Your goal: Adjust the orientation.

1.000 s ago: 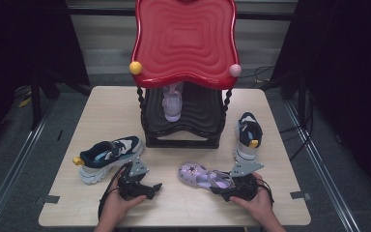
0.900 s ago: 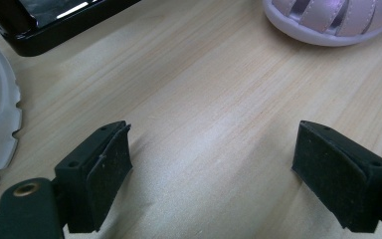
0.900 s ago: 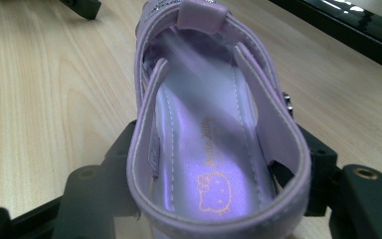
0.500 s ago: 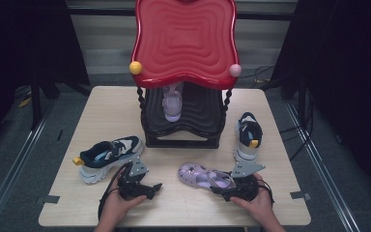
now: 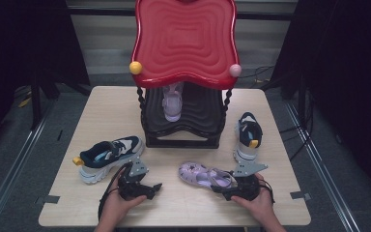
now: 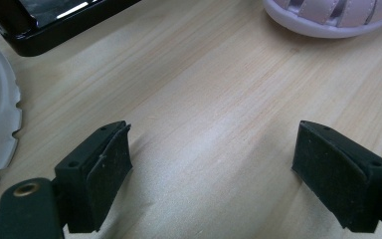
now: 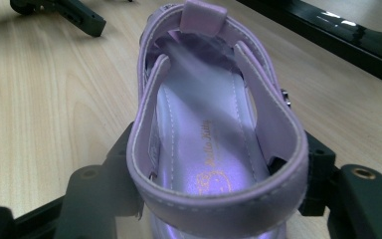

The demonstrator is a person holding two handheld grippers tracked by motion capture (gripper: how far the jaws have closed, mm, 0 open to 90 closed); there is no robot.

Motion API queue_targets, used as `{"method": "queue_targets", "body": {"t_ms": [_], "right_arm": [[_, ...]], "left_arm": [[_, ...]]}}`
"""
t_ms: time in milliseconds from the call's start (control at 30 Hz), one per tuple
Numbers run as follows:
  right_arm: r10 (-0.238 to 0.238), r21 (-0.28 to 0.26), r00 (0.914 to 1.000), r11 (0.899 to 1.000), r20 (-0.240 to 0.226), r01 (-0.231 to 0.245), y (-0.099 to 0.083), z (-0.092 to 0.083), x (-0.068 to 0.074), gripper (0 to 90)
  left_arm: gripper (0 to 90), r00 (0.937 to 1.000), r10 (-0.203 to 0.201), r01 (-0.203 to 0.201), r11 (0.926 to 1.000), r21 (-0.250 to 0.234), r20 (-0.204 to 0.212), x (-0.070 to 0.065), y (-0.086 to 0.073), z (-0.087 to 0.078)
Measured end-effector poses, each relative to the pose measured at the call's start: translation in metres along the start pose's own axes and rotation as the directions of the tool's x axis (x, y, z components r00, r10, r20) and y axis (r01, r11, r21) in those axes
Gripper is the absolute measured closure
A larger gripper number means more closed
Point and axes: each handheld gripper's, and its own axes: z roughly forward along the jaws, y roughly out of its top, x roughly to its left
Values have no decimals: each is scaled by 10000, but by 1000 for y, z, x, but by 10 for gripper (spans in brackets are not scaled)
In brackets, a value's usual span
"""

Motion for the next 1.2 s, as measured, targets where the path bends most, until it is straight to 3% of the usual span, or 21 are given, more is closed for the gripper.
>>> {"method": "queue_targets", "body": {"t_ms": [267,1200], "right_arm": [[191,-387,9998,9991,76,-188,0,-3,-2,372],[202,-1517,9982,9884,570,-114,17,-25,-1,372]], "left_arm": [[144,10000,-3,3,10000,-3,0,0,0,0],[144,10000,9,-9,10000,18,-17,0,0,0]]}}
